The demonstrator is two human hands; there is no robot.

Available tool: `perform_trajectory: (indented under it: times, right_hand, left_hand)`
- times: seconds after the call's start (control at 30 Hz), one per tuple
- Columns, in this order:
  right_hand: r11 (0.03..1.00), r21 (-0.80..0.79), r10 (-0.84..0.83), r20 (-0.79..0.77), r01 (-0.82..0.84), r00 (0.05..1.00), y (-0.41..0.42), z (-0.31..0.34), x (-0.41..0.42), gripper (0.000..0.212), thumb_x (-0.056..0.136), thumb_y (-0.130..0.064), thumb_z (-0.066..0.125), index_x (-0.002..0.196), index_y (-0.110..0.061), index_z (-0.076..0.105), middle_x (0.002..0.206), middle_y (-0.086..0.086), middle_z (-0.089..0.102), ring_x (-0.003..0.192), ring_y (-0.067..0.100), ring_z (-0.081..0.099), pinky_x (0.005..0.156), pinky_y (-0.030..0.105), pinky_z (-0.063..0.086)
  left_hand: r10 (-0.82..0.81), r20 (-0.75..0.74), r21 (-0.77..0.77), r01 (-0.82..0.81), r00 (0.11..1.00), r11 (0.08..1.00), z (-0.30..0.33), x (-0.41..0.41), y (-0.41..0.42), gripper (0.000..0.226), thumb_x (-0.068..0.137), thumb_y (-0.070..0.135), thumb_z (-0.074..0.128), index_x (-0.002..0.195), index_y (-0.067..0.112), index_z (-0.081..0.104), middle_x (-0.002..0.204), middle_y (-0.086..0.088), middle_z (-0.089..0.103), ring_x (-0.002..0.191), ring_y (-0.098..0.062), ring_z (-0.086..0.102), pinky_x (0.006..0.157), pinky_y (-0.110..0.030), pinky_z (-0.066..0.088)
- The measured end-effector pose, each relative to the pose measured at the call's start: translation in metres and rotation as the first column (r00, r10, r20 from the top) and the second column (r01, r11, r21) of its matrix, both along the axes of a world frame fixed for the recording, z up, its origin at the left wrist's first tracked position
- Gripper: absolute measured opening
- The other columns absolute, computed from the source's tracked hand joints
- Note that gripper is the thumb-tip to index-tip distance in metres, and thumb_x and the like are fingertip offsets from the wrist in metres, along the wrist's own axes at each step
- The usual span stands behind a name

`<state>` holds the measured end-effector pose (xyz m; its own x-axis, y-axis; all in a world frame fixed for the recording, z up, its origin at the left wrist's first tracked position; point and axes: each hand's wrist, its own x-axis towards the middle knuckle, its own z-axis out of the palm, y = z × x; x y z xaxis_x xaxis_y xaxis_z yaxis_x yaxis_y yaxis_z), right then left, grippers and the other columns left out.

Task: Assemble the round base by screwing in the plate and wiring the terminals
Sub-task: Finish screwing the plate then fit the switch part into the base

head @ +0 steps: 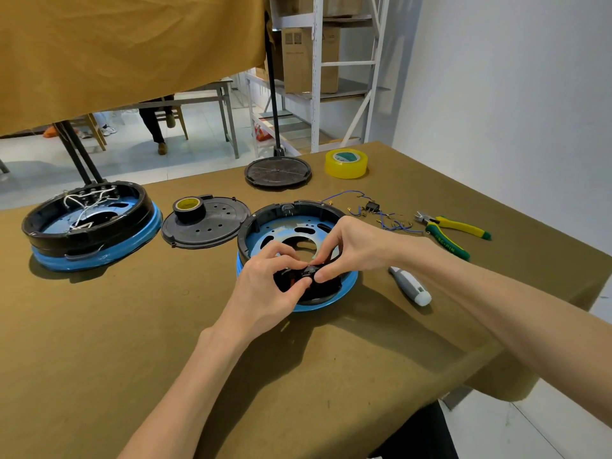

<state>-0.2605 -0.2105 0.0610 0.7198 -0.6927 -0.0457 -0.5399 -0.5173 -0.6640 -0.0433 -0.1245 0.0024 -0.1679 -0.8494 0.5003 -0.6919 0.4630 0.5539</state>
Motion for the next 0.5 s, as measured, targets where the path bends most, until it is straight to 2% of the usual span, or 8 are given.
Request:
perform_trajectory:
  times: [0.1,0.17,0.27,0.33,0.37,0.4,0.43,0.5]
  right_hand:
    - [1.000,-0.019,-0.018,0.046,0.019,0.999,0.007,-0.004,-0.002,0.023,0.086,-0.032,0.082,0.107,-0.022,0.082,0.093,-0.013,0.078,0.089,0.007,0.070,0.072,0.019,0.052]
    - [0.996,-0.084,-0.031,0.029,0.033,0.999,0.013,-0.003,-0.003,0.023,0.086,-0.033,0.082,0.107,-0.023,0.081,0.092,-0.013,0.075,0.088,0.005,0.067,0.071,0.019,0.050]
    - [0.974,-0.222,-0.034,0.011,0.036,0.999,0.025,-0.004,-0.002,0.030,0.085,-0.042,0.082,0.109,-0.025,0.078,0.097,-0.014,0.064,0.087,0.004,0.060,0.072,0.022,0.049]
    - [0.960,-0.279,-0.033,0.010,0.035,0.999,0.033,-0.008,0.003,0.035,0.083,-0.048,0.081,0.110,-0.026,0.075,0.100,-0.010,0.059,0.087,0.004,0.057,0.075,0.025,0.049]
    - [0.951,-0.304,-0.045,0.019,0.049,0.999,0.036,-0.011,0.007,0.035,0.083,-0.048,0.081,0.109,-0.026,0.075,0.099,-0.008,0.057,0.087,0.004,0.055,0.076,0.026,0.049]
    - [0.944,-0.321,-0.067,0.044,0.078,0.997,0.037,-0.014,0.009,0.034,0.083,-0.048,0.082,0.107,-0.025,0.075,0.098,-0.007,0.055,0.087,0.006,0.054,0.076,0.028,0.049]
    - [0.939,-0.324,-0.093,0.082,0.115,0.992,0.038,-0.016,0.011,0.032,0.082,-0.047,0.083,0.104,-0.023,0.076,0.096,-0.006,0.054,0.087,0.007,0.054,0.075,0.029,0.049]
    - [0.939,-0.299,-0.126,0.161,0.170,0.979,0.037,-0.021,0.012,0.028,0.080,-0.044,0.085,0.096,-0.022,0.078,0.093,-0.005,0.053,0.085,0.010,0.054,0.073,0.030,0.049]
  left_hand:
    - [-0.008,0.020,0.018,0.008,1.000,1.000,0.003,0.002,0.000,0.030,0.086,0.033,0.081,0.114,0.023,0.078,0.101,0.016,0.064,0.098,-0.002,0.063,0.085,-0.018,0.056]
    - [-0.004,0.020,0.033,0.004,1.000,0.999,0.005,0.002,0.000,0.031,0.086,0.034,0.080,0.116,0.025,0.077,0.102,0.016,0.064,0.099,-0.002,0.063,0.086,-0.018,0.056]
    - [-0.016,0.004,0.026,0.016,1.000,1.000,0.002,0.006,0.002,0.033,0.087,0.035,0.078,0.119,0.026,0.074,0.114,0.017,0.062,0.113,0.002,0.059,0.104,-0.017,0.047]
    - [-0.003,-0.012,-0.016,0.003,1.000,1.000,0.000,0.010,0.003,0.030,0.087,0.031,0.077,0.117,0.024,0.074,0.116,0.014,0.064,0.116,0.002,0.057,0.122,-0.024,0.028]
    - [0.004,-0.019,-0.031,-0.005,1.000,1.000,-0.001,0.012,0.003,0.027,0.087,0.029,0.078,0.113,0.023,0.075,0.113,0.013,0.065,0.115,0.000,0.058,0.126,-0.026,0.019]
    - [0.008,-0.028,-0.036,-0.009,1.000,0.999,-0.001,0.015,0.004,0.025,0.086,0.028,0.079,0.110,0.021,0.076,0.109,0.012,0.065,0.111,-0.001,0.059,0.125,-0.025,0.020]
    - [0.006,-0.035,-0.031,-0.007,0.999,0.999,-0.001,0.017,0.005,0.025,0.085,0.028,0.080,0.109,0.021,0.077,0.107,0.012,0.064,0.108,-0.003,0.060,0.120,-0.023,0.031]
    - [-0.023,-0.035,-0.013,0.022,0.999,1.000,0.002,0.022,0.006,0.029,0.084,0.028,0.081,0.112,0.023,0.078,0.105,0.014,0.065,0.104,-0.004,0.062,0.097,-0.018,0.050]
